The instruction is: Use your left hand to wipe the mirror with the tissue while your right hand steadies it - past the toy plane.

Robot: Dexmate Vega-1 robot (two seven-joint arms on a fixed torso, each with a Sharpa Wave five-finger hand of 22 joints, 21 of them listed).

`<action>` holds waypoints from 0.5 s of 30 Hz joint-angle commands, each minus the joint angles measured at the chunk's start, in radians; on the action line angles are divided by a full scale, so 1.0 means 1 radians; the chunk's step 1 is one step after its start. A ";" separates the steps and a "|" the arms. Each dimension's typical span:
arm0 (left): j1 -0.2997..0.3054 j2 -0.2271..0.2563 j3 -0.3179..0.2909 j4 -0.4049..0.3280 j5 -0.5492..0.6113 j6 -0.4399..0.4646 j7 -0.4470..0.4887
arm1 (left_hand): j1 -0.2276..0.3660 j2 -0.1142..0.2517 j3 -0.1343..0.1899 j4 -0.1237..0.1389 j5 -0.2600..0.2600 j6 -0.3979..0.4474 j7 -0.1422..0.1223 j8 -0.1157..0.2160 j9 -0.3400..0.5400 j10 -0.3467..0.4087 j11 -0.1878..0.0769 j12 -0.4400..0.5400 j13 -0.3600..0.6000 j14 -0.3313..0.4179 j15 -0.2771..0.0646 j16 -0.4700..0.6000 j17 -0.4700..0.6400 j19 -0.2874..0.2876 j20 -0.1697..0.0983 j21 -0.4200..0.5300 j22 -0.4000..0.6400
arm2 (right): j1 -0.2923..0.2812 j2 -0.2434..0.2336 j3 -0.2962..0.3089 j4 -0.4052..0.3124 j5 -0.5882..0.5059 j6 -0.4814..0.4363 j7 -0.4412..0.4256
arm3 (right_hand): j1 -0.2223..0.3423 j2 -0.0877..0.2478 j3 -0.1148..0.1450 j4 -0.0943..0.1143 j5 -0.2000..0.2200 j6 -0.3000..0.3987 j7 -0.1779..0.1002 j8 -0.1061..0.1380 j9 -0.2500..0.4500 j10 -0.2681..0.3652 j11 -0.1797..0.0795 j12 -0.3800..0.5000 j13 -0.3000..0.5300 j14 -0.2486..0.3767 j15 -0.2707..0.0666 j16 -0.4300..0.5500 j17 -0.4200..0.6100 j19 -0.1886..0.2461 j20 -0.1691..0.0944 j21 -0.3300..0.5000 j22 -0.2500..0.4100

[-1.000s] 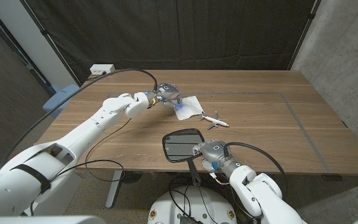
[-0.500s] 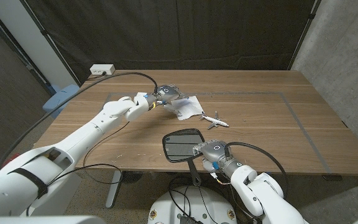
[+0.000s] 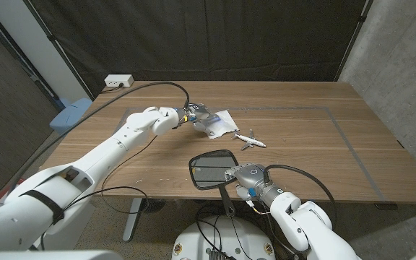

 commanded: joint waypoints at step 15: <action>-0.010 0.012 0.057 0.052 0.120 -0.046 0.343 | 0.379 0.100 0.128 -0.187 -0.092 0.736 -0.006 0.203 -0.007 0.711 -0.066 0.101 0.011 0.491 -0.192 0.125 -0.056 0.222 -0.117 0.094 -0.002 | 0.005 -0.007 0.003 0.000 0.041 -0.022 -0.015 | -0.006 -0.011 0.007 0.007 -0.003 -0.005 0.004 0.002 0.001 0.006 0.000 0.004 0.005 0.004 -0.026 0.003 0.003 0.000 0.003 0.009 0.005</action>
